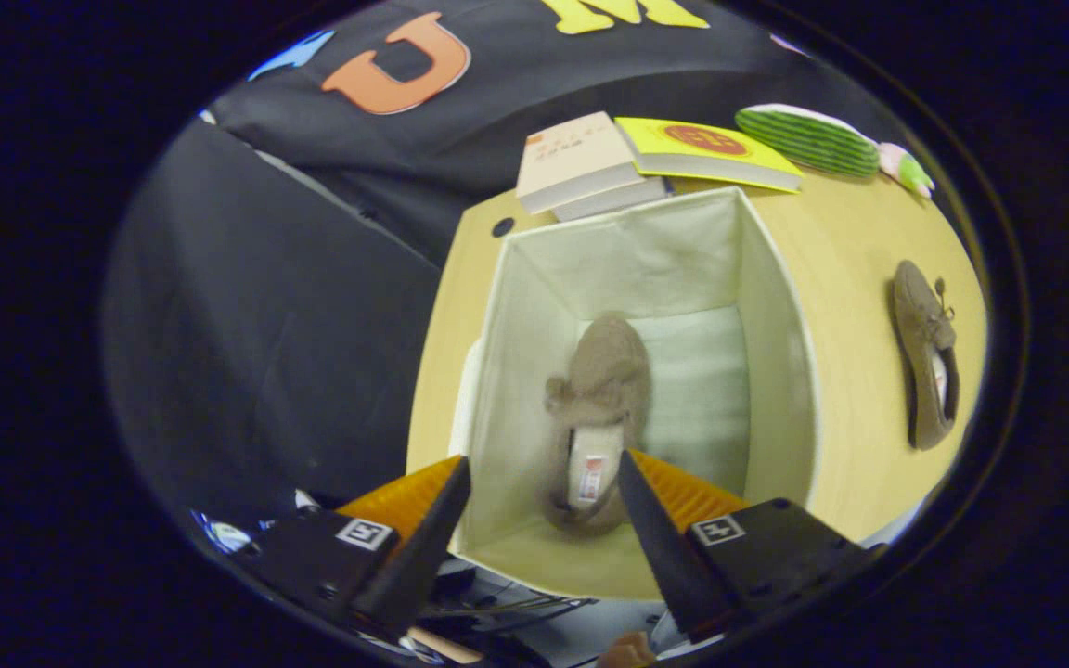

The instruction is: Open the storage box then place both shoes into the box .Put the left shoe in first, then the right shoe, with the right side of both shoes facing outward in a uniform manner.

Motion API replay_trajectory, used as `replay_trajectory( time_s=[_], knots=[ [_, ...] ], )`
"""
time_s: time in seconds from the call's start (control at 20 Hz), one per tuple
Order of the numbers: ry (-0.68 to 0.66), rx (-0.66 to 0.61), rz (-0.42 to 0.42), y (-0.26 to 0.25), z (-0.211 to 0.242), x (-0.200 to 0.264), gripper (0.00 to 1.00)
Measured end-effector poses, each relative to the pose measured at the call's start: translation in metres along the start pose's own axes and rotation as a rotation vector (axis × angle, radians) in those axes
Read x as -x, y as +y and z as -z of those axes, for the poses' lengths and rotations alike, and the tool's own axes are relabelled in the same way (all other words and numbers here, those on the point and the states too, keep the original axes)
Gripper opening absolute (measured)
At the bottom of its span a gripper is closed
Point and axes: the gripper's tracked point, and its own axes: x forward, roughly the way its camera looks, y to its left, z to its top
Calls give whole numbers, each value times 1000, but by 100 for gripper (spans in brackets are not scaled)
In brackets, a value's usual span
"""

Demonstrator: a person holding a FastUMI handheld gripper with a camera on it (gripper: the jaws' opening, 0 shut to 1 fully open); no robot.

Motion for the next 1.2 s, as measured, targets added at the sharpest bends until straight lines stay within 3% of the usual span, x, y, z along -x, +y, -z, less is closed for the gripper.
replay_trajectory(
  time_s=[0.1, 0.2, 0.45, 0.65, 0.85, 1.2],
  knots=[
    [-90, 114, 95, -17, -23, 28, 100],
    [-173, 217, 187, -30, -39, 63, 100],
    [-231, 318, 289, -57, -53, 112, 100],
    [-256, 314, 326, -86, -54, 133, 100],
    [-269, 324, 461, -156, -63, 145, 100],
    [-252, 166, 566, -282, -79, 144, 100]
  ],
)
